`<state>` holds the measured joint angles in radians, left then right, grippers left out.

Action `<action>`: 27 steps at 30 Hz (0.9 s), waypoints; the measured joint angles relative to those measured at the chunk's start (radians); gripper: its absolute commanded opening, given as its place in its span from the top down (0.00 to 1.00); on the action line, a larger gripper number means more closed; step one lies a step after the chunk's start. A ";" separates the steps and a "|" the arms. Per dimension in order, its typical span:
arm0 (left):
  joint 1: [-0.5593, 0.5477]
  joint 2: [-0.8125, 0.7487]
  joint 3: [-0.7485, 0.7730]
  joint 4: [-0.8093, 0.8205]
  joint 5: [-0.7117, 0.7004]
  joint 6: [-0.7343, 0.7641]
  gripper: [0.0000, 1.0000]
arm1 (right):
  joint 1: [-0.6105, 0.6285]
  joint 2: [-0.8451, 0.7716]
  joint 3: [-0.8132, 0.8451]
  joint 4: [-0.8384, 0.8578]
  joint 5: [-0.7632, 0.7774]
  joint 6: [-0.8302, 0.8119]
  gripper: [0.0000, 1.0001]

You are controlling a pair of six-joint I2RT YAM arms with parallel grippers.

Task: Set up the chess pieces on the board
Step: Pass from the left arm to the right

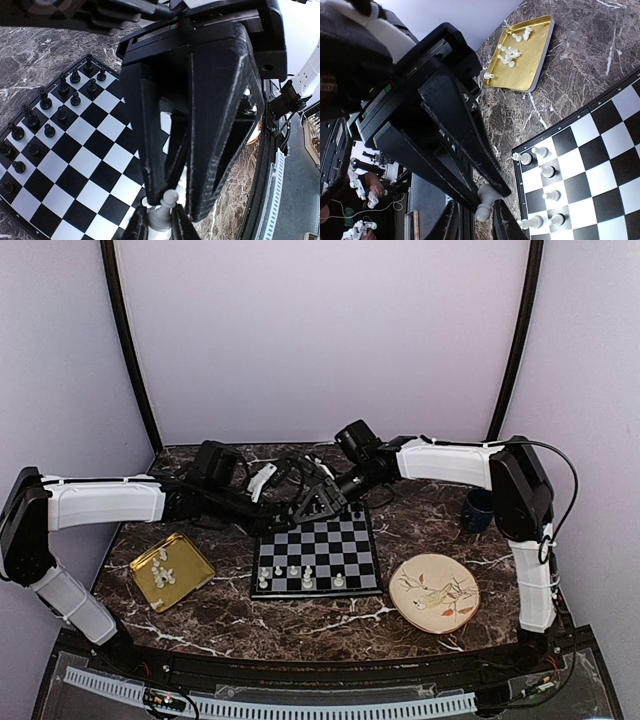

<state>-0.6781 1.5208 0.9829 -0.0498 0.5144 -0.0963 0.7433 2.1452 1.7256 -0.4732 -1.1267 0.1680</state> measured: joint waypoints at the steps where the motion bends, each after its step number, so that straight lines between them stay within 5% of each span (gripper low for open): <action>1: 0.000 0.000 0.000 0.000 -0.002 0.000 0.96 | 0.001 0.000 0.000 0.000 0.000 -0.002 0.80; 17: 0.001 0.003 0.000 -0.006 0.019 0.007 0.95 | 0.000 0.000 -0.006 0.021 -0.004 0.047 0.83; 27: 0.001 0.003 0.000 -0.011 0.019 0.008 0.93 | -0.002 0.003 -0.011 0.042 -0.006 0.079 0.95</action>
<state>-0.6769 1.5242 0.9829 -0.0608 0.5339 -0.0887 0.7414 2.1487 1.7142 -0.4313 -1.1332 0.2470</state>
